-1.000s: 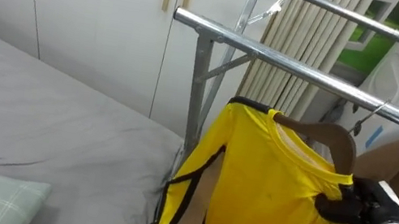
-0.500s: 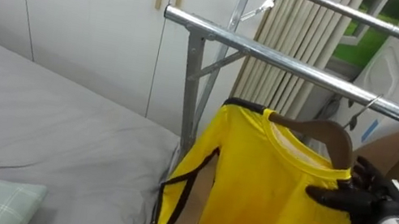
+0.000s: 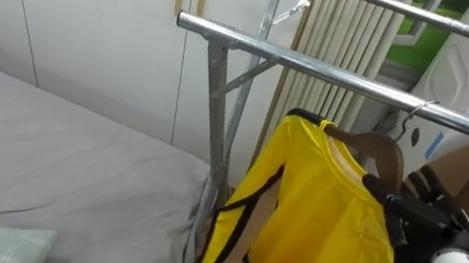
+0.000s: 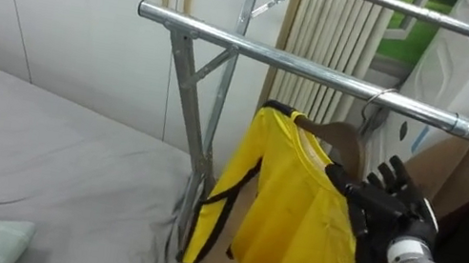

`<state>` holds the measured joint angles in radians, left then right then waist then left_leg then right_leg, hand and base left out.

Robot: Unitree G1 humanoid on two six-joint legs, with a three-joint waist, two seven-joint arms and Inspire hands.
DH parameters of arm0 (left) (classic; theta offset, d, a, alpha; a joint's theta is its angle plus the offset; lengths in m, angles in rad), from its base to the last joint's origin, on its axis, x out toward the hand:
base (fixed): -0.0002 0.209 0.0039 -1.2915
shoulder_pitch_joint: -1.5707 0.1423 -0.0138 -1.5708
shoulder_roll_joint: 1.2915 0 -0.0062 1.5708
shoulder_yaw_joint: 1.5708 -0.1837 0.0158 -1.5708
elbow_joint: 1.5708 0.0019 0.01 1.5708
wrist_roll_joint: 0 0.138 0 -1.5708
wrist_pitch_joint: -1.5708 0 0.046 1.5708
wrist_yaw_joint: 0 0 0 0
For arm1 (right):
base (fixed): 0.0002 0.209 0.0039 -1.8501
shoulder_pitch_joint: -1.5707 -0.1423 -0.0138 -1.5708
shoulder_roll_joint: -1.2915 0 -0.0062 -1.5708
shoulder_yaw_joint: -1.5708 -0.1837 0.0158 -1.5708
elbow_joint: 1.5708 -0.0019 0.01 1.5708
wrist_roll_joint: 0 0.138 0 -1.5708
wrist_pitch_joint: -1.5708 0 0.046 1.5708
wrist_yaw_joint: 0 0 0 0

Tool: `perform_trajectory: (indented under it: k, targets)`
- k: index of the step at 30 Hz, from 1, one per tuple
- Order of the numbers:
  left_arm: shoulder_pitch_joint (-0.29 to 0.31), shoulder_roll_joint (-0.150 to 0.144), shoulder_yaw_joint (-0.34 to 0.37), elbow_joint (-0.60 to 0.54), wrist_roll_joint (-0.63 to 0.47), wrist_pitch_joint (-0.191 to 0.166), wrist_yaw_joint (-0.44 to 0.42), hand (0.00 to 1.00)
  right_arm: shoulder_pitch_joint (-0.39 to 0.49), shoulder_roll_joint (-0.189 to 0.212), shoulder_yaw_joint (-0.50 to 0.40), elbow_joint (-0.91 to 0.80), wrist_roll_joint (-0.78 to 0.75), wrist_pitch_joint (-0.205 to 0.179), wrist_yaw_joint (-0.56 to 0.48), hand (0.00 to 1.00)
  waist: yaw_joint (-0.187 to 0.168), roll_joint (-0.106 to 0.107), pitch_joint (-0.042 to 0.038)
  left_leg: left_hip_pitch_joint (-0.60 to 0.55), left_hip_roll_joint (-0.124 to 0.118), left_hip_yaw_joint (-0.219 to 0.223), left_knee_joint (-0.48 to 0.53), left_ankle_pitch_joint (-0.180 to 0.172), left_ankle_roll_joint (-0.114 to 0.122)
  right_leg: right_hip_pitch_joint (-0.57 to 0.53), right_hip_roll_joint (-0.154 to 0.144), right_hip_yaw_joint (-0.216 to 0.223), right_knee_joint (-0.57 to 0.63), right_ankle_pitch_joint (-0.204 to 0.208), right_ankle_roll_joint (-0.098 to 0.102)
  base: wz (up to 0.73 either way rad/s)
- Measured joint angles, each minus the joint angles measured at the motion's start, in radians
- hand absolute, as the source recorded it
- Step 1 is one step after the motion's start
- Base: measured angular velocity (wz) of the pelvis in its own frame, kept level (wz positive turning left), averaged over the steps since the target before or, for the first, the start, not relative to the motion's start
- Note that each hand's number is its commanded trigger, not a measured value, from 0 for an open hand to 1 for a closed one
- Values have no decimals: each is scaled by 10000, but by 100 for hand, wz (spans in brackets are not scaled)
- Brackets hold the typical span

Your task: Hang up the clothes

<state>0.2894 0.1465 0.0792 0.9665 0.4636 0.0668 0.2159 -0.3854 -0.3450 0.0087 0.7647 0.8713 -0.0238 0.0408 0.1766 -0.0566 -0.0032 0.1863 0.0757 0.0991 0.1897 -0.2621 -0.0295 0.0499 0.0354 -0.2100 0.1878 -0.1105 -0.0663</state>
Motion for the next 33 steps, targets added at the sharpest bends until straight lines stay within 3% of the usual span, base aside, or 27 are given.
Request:
perform_trajectory:
  k: [9,15,18,25,27,33]
  targets:
    - [125,2,-40,0,-37,138,301,0,85,59,116,-31,2531,3,70,0,-49,-158,-93,26,0,126,7,6,-1,-94,38,129,24,-4,-6,-4]
    - [163,-2,-31,58,-37,148,376,0,312,110,108,-38,3468,3,316,0,-44,-160,5,198,4,233,-47,5,0,154,27,172,-15,-6,3,-1]
    - [140,-5,-19,90,-13,146,368,0,373,110,108,-44,3376,3,469,0,-34,-151,10,187,6,252,-73,2,-2,116,41,180,-20,-10,11,0]
    - [138,-39,-4,116,-3,148,343,0,428,108,91,-216,257,-2,437,0,-123,-83,-5,143,7,260,-74,3,-1,26,38,198,0,-5,3,-1]
    - [121,-12,-3,117,-15,131,344,0,437,106,97,-267,-1217,-3,398,0,-152,-96,-13,103,4,266,-66,3,-1,-65,36,192,-18,-7,5,0]
    - [81,47,45,179,-13,-53,365,0,688,103,100,-405,-3356,-3,198,0,-232,-191,-64,32,4,289,-66,5,-1,-160,44,247,-1,-8,7,-1]
